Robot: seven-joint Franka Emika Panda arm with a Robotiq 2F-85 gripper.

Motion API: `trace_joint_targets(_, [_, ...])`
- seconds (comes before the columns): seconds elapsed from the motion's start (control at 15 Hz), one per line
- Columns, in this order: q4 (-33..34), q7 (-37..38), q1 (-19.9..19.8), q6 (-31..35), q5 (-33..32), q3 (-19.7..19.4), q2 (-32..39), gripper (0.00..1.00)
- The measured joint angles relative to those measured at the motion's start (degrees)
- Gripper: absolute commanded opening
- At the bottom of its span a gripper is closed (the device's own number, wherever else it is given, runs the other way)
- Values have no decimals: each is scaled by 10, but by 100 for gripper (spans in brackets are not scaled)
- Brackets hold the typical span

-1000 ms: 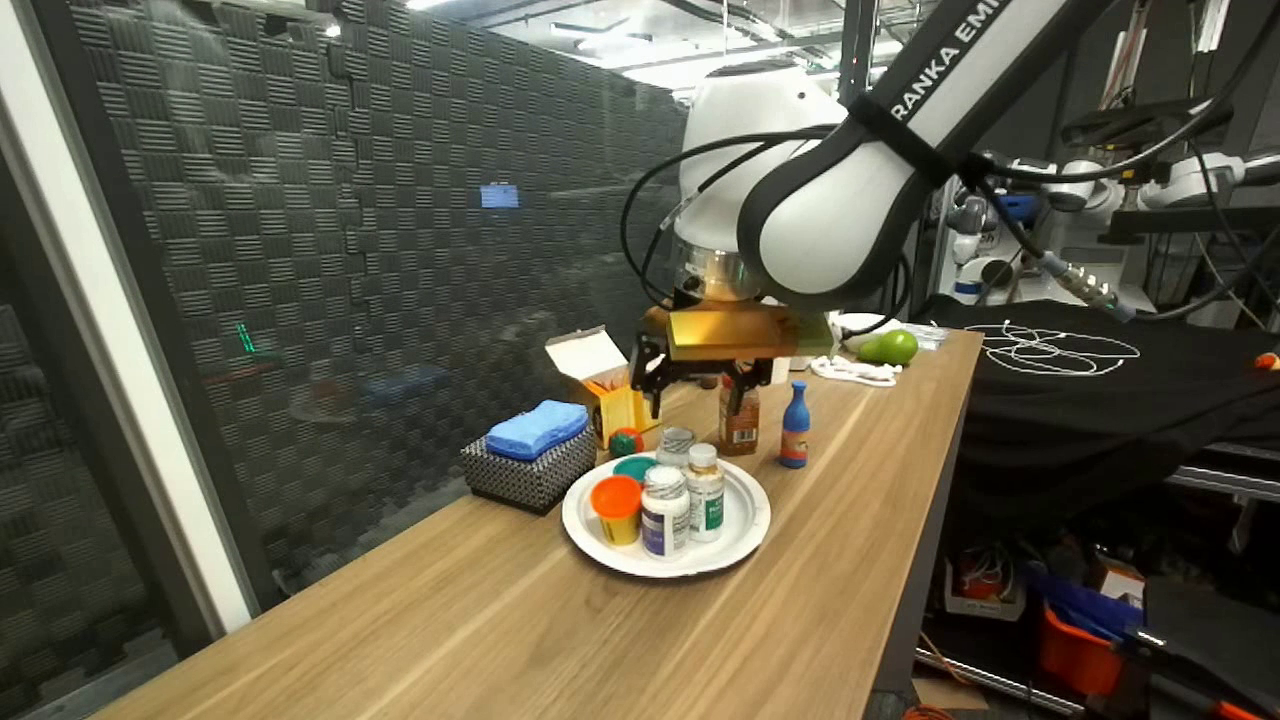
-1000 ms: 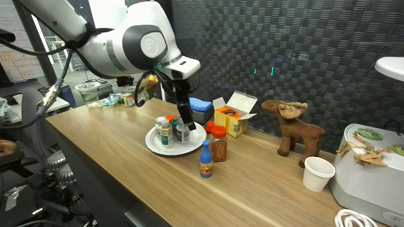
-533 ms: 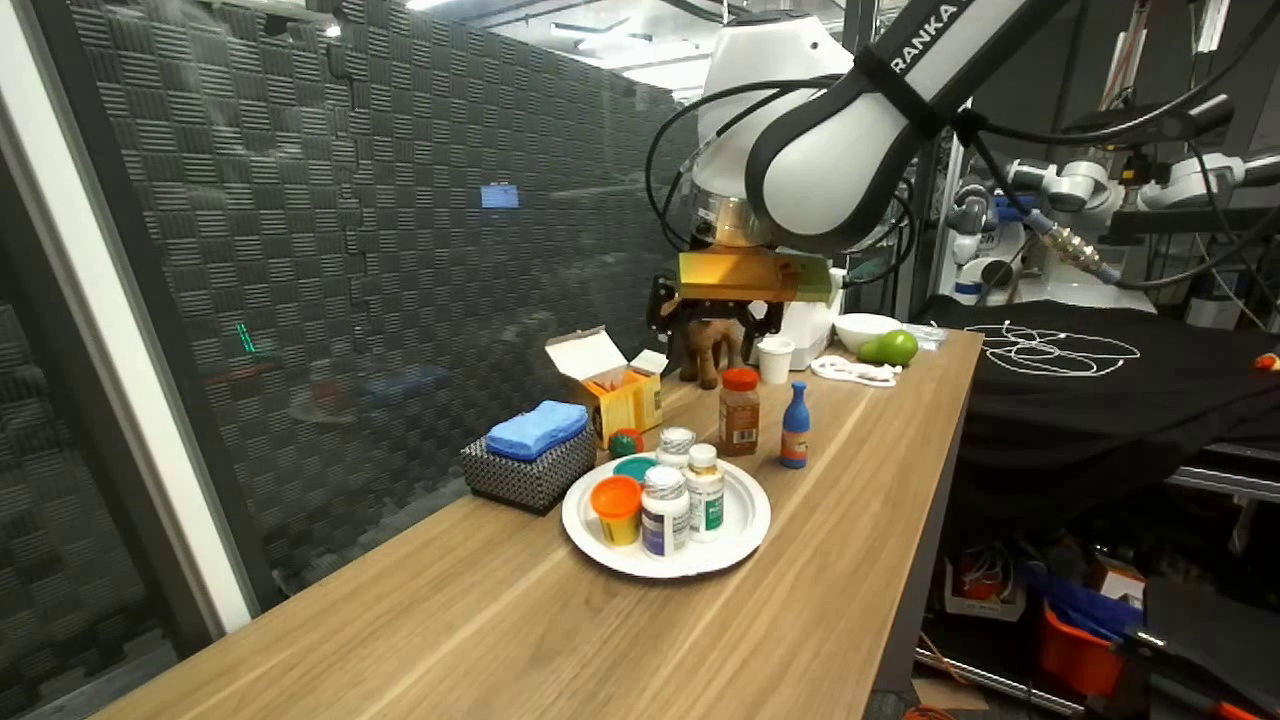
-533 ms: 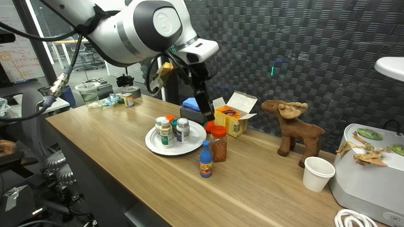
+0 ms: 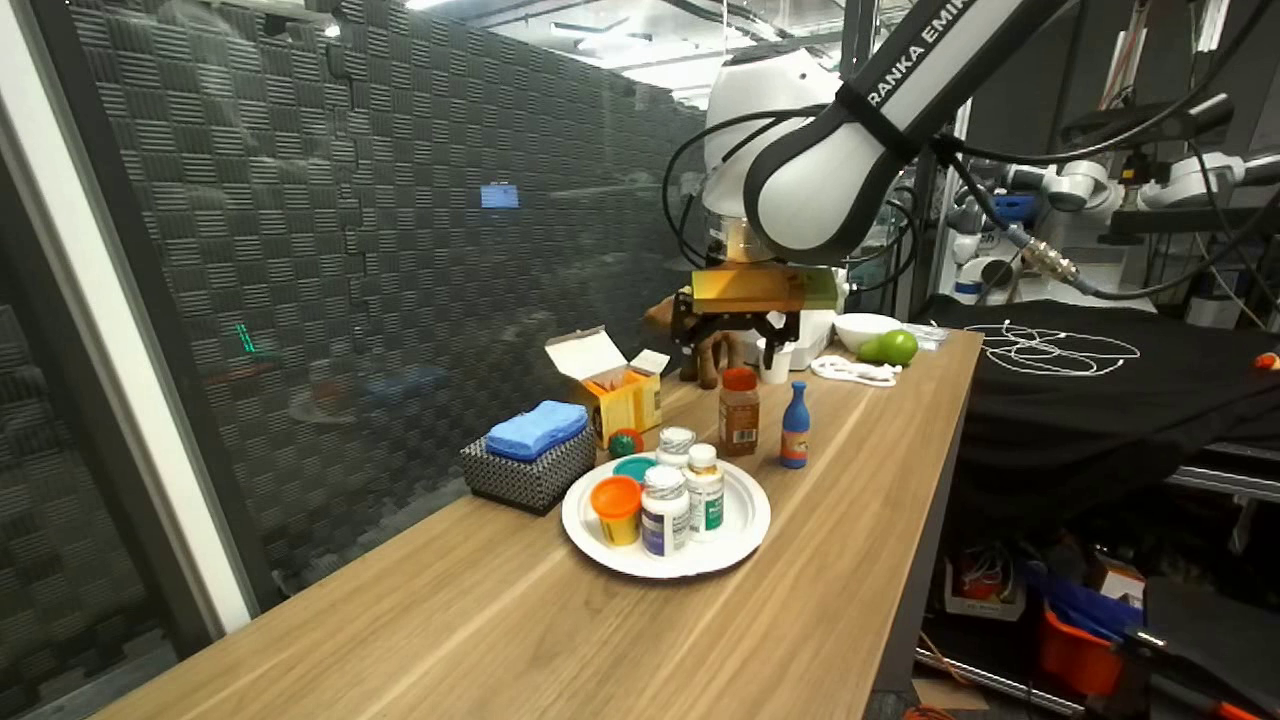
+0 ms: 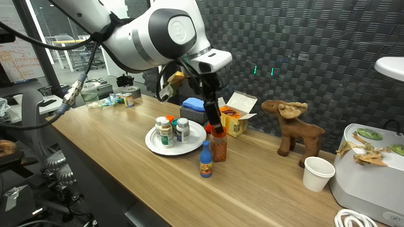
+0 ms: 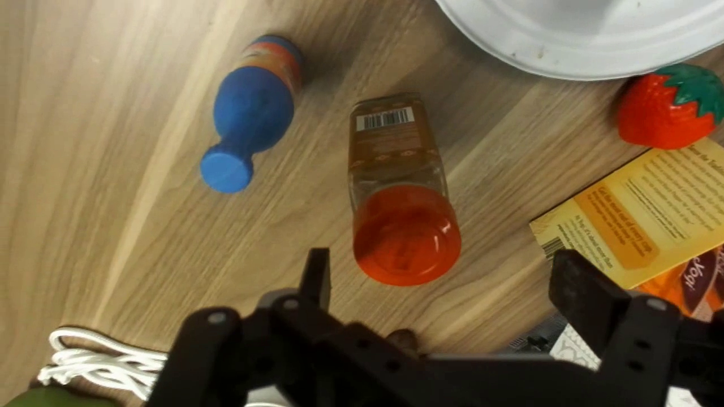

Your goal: Put the bottles and the orange plushie surrounding the white plate on the white plate

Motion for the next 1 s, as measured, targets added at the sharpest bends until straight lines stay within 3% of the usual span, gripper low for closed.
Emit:
trace_joint_targets(0.07, [2, 0, -1, -5, 0, 0, 3, 95])
trace_joint_targets(0.13, [4, 0, -3, -8, 0, 0, 6, 77])
trace_joint_targets(0.33, [10, 0, -6, -20, 2, 0, 14, 63])
trace_joint_targets(0.67, [14, 0, -6, -39, 3, 1, 15, 24])
trace_joint_targets(1.0, [18, 4, -4, -54, 3, 3, 15, 25])
